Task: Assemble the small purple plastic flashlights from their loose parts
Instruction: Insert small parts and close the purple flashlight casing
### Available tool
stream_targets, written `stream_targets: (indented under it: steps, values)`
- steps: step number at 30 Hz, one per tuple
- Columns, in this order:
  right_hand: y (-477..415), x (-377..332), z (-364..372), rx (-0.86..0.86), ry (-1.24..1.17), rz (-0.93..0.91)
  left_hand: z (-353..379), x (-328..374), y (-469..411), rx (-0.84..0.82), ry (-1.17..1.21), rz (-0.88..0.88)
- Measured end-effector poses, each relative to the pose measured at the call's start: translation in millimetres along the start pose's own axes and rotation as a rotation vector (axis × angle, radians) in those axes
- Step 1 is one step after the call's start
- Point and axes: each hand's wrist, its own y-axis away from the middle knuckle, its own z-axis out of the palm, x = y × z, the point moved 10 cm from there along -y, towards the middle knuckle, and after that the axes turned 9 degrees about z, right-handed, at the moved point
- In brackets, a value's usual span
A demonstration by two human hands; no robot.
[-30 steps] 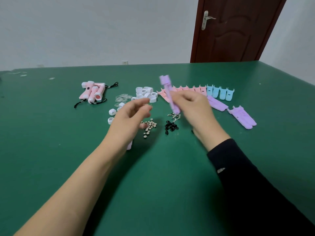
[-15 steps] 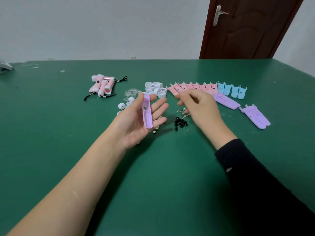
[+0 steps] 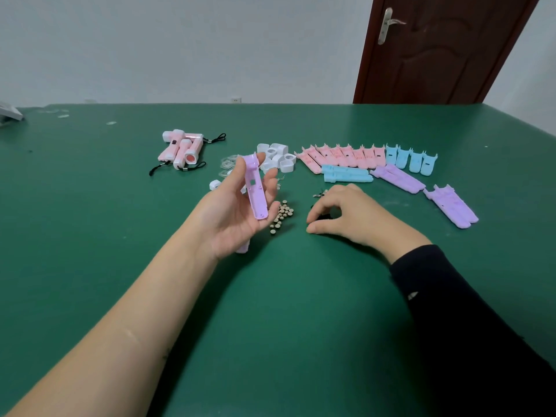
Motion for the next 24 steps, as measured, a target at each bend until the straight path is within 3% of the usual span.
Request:
stream_targets:
  steps: [4,7,9,11,15,24]
  values:
    - [1.1,-8.2,-15.4,0.140,-0.093,-0.024,4.6,2.5,-1.9,-0.028,0.040,0.020]
    - [3.4,-4.3,-26.3,0.198,-0.722,0.065,8.2,6.2,-1.8,-0.056,0.018,0.059]
    - [1.5,-6.4,-9.2,0.055,-1.210,0.147,9.8,8.4,-1.3,-0.062,-0.023,0.087]
    - [1.0,-16.8,6.4,-0.091,-1.481,0.184,10.6,8.5,-0.8,-0.061,-0.038,0.087]
    - [0.0,-32.1,17.9,-0.232,-1.654,0.178,16.8,-1.2,3.9,-0.106,0.025,-0.021]
    - [-1.3,-26.7,24.2,-0.247,-1.702,0.246,21.1,-10.9,4.8,-0.130,0.063,-0.069]
